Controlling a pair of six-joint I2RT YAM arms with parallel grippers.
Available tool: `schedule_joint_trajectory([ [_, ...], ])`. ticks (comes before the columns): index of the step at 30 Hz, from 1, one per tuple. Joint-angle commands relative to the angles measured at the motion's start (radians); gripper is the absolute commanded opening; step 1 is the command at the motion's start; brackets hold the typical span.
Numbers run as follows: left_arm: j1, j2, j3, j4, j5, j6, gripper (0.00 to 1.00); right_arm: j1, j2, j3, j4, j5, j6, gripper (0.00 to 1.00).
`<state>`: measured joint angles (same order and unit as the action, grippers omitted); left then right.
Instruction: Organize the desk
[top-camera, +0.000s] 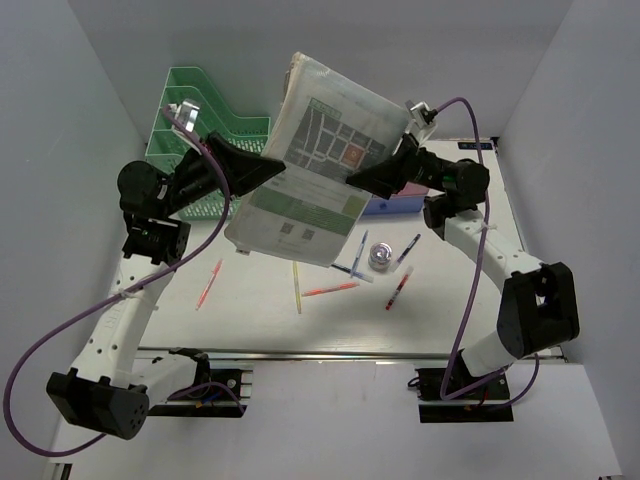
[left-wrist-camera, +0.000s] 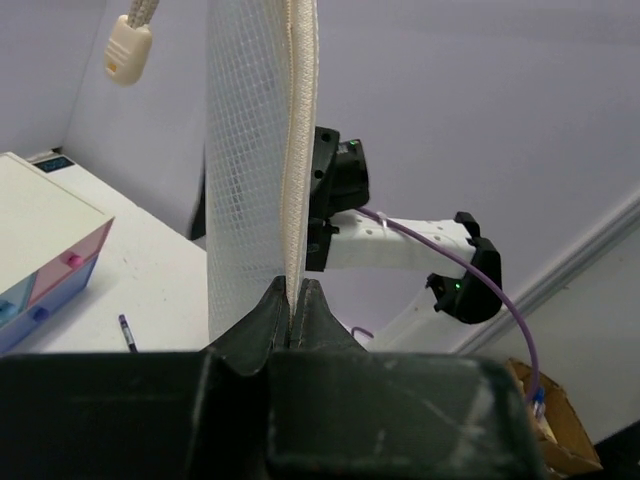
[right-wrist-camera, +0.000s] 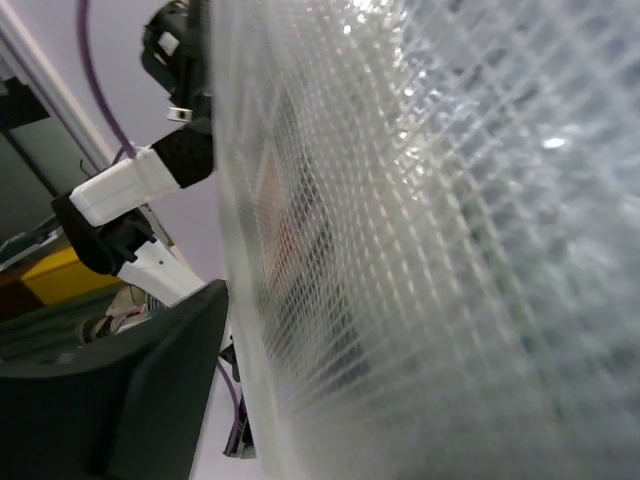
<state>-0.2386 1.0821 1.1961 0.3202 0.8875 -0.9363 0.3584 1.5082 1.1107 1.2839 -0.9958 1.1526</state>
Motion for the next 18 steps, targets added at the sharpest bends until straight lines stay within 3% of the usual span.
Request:
schedule_joint_trajectory([
  [1,-0.004,-0.030,-0.015,0.037,-0.097,0.025,0.00,0.019,-0.023,0.054,0.215,-0.018,0.021,0.61],
  [3,-0.004,-0.024,-0.018,-0.001,-0.125,0.047,0.00,0.020,-0.023,0.058,0.209,-0.027,0.012,0.53],
  [4,-0.004,-0.022,-0.018,-0.016,-0.128,0.072,0.00,0.027,-0.022,0.061,0.206,-0.032,0.009,0.44],
  [9,-0.004,-0.019,-0.038,-0.139,-0.177,0.166,0.00,0.037,0.013,0.118,0.207,-0.066,0.018,0.15],
  [10,-0.004,-0.021,-0.039,-0.162,-0.197,0.200,0.00,0.040,0.018,0.129,0.206,-0.070,0.021,0.02],
  [13,-0.004,-0.017,-0.027,-0.260,-0.260,0.264,0.00,0.040,0.043,0.173,0.181,-0.090,0.022,0.00],
  [15,-0.004,-0.016,0.006,-0.376,-0.306,0.295,0.17,0.034,0.060,0.204,0.111,-0.116,-0.020,0.00],
  [16,-0.004,-0.022,0.026,-0.423,-0.379,0.344,0.29,0.033,0.063,0.243,0.051,-0.133,-0.098,0.00],
  [17,-0.004,-0.027,0.087,-0.478,-0.431,0.378,0.52,0.031,0.063,0.264,-0.074,-0.141,-0.153,0.00],
  [18,-0.004,-0.033,0.111,-0.566,-0.482,0.402,0.60,0.030,0.066,0.282,-0.153,-0.147,-0.216,0.00],
])
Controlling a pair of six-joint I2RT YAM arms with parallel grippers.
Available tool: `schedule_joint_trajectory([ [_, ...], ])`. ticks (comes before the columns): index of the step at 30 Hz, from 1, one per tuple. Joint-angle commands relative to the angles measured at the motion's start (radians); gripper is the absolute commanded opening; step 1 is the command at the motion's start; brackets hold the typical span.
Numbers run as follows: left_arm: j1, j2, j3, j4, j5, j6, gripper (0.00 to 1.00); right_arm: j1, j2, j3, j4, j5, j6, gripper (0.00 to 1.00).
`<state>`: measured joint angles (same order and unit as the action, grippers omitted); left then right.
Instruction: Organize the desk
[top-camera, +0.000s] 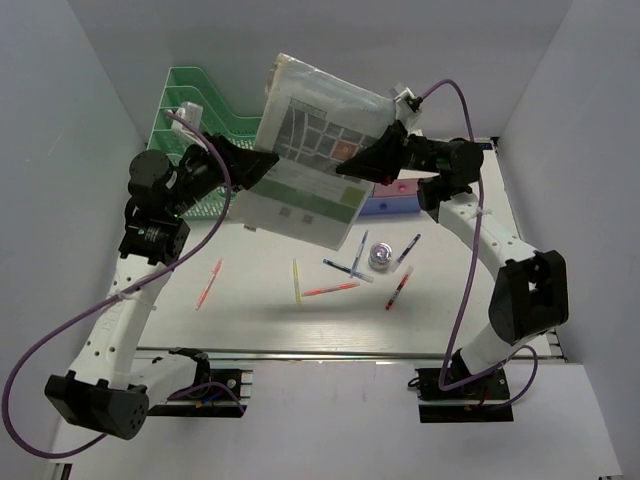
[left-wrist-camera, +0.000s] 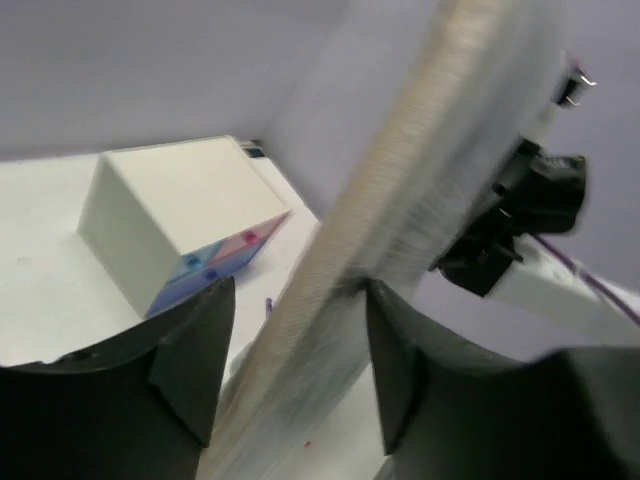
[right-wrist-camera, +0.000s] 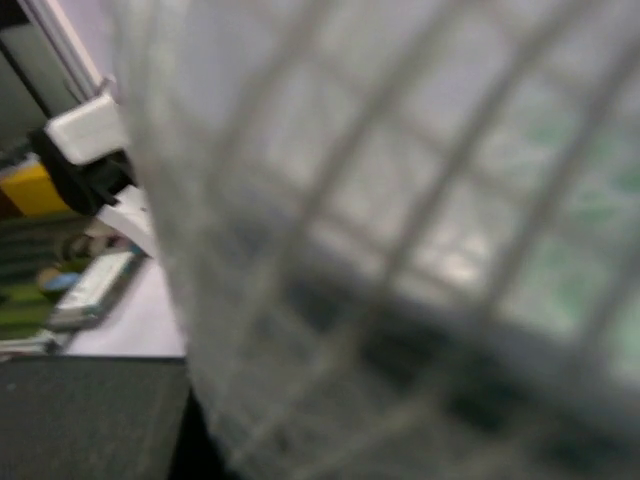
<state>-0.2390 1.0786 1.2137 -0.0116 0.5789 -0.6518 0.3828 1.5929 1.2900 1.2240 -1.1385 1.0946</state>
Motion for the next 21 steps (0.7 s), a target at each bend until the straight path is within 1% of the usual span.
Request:
schedule_joint_trajectory([
  [1,-0.003,-0.057,0.116,-0.267,-0.280,0.162,0.67,0.005,-0.022,0.142,-0.177,-0.004,-0.300,0.00],
  [2,-0.003,-0.068,0.160,-0.304,-0.344,0.184,0.77,0.004,-0.016,0.169,-0.366,-0.003,-0.385,0.00],
  [3,-0.003,-0.080,0.187,-0.373,-0.405,0.214,0.81,0.004,-0.010,0.198,-0.474,0.002,-0.472,0.00],
  [4,-0.003,-0.091,0.204,-0.401,-0.457,0.225,0.84,0.005,-0.002,0.260,-0.570,0.023,-0.554,0.00],
  [5,-0.003,-0.115,0.222,-0.440,-0.549,0.237,0.86,0.007,0.019,0.288,-0.712,0.034,-0.681,0.00],
  [7,-0.003,-0.155,0.216,-0.459,-0.606,0.244,0.86,0.007,0.050,0.343,-0.811,0.072,-0.763,0.00],
  [8,-0.003,-0.211,0.196,-0.464,-0.623,0.241,0.86,0.008,0.085,0.403,-0.849,0.088,-0.824,0.00],
  [9,-0.003,-0.247,0.134,-0.459,-0.629,0.227,0.87,0.008,0.107,0.437,-0.921,0.104,-0.852,0.00],
  [11,0.006,-0.327,0.066,-0.471,-0.643,0.215,0.89,0.016,0.166,0.529,-0.983,0.144,-0.907,0.00],
  [12,0.006,-0.400,0.017,-0.488,-0.669,0.207,0.90,0.019,0.188,0.557,-1.018,0.160,-0.947,0.00],
  [14,0.006,-0.469,-0.037,-0.511,-0.669,0.199,0.90,0.030,0.244,0.601,-1.038,0.186,-0.976,0.00],
  [15,0.006,-0.532,-0.063,-0.518,-0.639,0.201,0.90,0.033,0.263,0.647,-1.066,0.195,-1.022,0.00],
  [17,0.006,-0.575,-0.109,-0.545,-0.588,0.208,0.89,0.057,0.320,0.716,-1.103,0.223,-1.073,0.00],
  [18,0.006,-0.603,-0.123,-0.559,-0.529,0.216,0.89,0.062,0.344,0.739,-1.126,0.232,-1.090,0.00],
  [21,0.006,-0.629,-0.138,-0.588,-0.455,0.238,0.90,0.087,0.413,0.814,-1.137,0.220,-1.168,0.00],
])
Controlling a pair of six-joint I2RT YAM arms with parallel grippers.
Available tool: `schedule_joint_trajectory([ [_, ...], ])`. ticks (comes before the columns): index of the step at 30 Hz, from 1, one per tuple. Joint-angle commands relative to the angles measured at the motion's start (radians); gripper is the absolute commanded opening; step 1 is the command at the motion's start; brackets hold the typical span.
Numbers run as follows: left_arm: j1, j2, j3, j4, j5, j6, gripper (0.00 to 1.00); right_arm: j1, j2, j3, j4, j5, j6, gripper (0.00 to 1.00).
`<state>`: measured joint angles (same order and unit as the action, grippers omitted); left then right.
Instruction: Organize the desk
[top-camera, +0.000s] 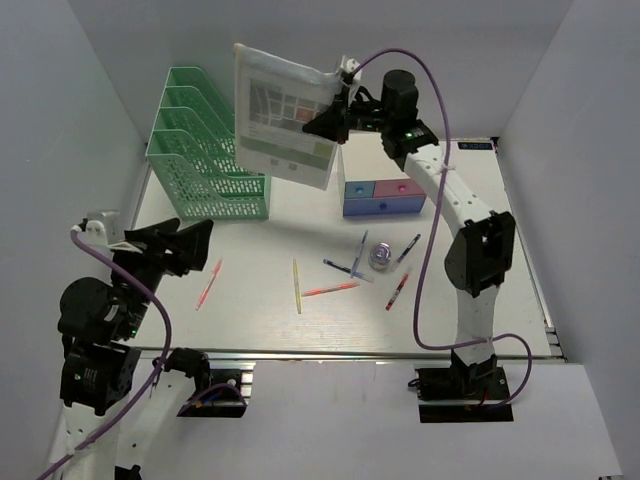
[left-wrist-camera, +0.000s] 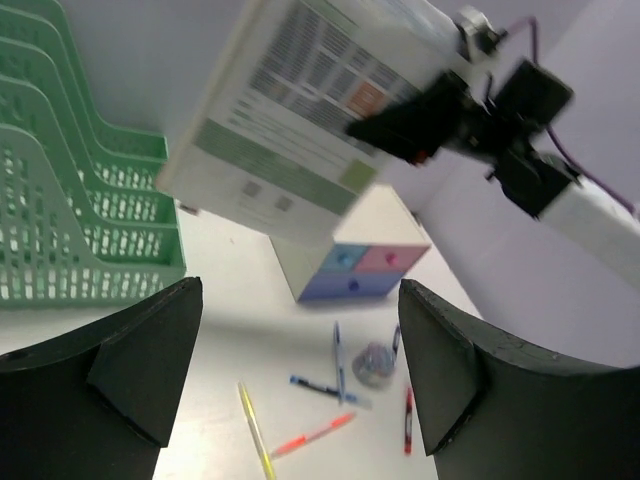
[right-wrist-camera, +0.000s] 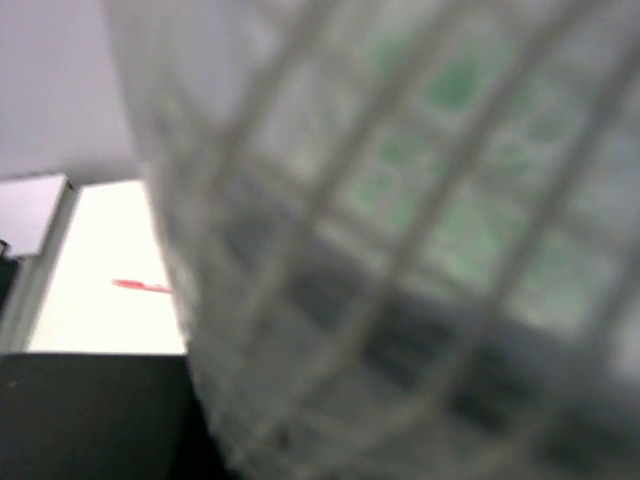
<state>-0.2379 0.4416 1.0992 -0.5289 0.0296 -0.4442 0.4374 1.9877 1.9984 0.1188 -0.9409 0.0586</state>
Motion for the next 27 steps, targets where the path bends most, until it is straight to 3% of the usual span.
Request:
schedule_joint_trajectory([
  [1,0.014,0.000,-0.036,-0.071,0.108,0.036,0.90,0.035,0.052,0.124,-0.031,0.017,-0.143,0.00],
  [9,0.014,-0.009,-0.088,-0.031,0.193,0.058,0.90,0.095,0.212,0.307,0.100,-0.025,-0.095,0.00],
  [27,0.014,-0.046,-0.183,0.024,0.243,0.101,0.90,0.188,0.408,0.367,0.505,0.056,-0.004,0.00],
])
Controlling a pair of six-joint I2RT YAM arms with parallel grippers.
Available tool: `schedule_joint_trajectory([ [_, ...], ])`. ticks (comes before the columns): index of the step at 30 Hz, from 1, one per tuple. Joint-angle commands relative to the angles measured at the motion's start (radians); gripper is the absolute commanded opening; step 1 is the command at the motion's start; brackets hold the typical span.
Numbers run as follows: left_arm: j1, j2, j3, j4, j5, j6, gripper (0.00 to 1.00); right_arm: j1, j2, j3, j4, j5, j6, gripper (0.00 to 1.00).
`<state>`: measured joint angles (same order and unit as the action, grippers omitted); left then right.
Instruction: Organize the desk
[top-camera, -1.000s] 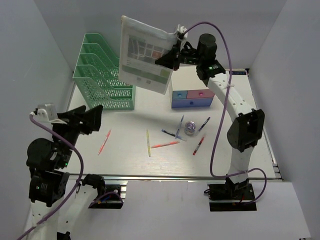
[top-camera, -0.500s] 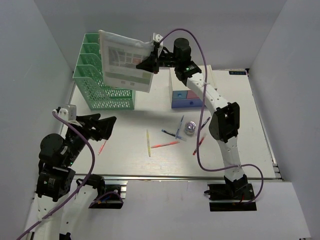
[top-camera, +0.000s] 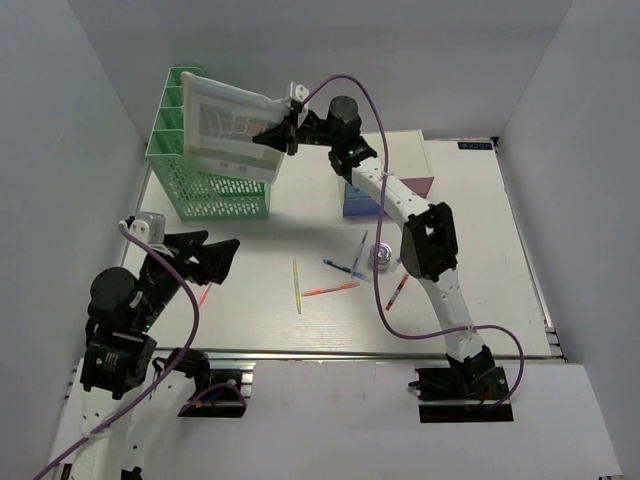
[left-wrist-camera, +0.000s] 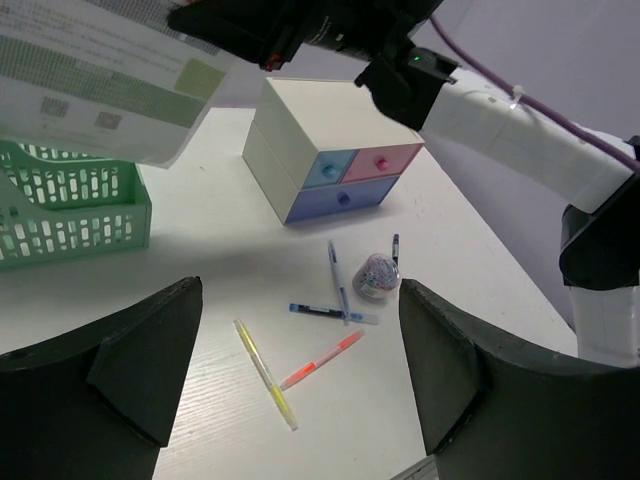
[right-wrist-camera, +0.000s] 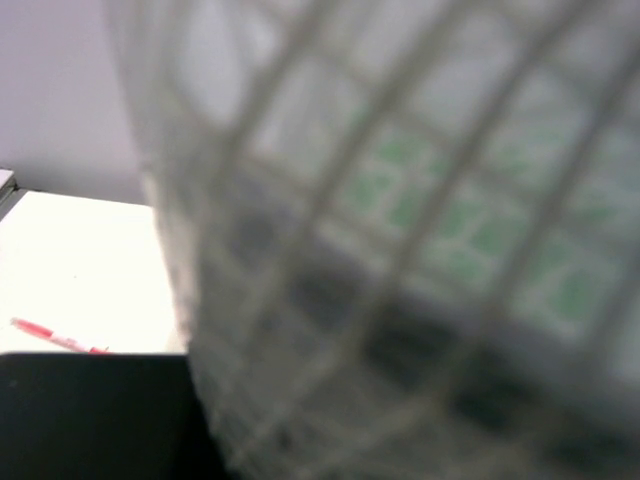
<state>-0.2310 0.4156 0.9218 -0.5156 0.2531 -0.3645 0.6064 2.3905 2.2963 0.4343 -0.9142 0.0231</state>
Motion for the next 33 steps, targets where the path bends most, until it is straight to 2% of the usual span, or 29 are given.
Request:
schedule_joint_trajectory([
  [1,-0.002,-0.023,-0.012,0.006,0.021,0.021,0.90,0.023,0.012,0.068,0.239,0.028,0.041,0.00],
  [9,-0.002,-0.049,-0.038,-0.021,0.015,0.029,0.90,0.058,0.061,0.066,0.336,0.069,0.032,0.00],
  [14,-0.002,-0.049,-0.054,-0.017,0.017,0.036,0.91,0.059,0.067,0.008,0.382,0.072,0.046,0.00],
  [32,-0.002,-0.057,-0.070,-0.024,0.017,0.045,0.91,0.049,0.127,-0.069,0.354,0.092,0.011,0.00],
  [33,-0.002,-0.055,-0.069,-0.024,0.017,0.045,0.91,0.049,0.128,-0.070,0.351,0.100,0.014,0.24],
])
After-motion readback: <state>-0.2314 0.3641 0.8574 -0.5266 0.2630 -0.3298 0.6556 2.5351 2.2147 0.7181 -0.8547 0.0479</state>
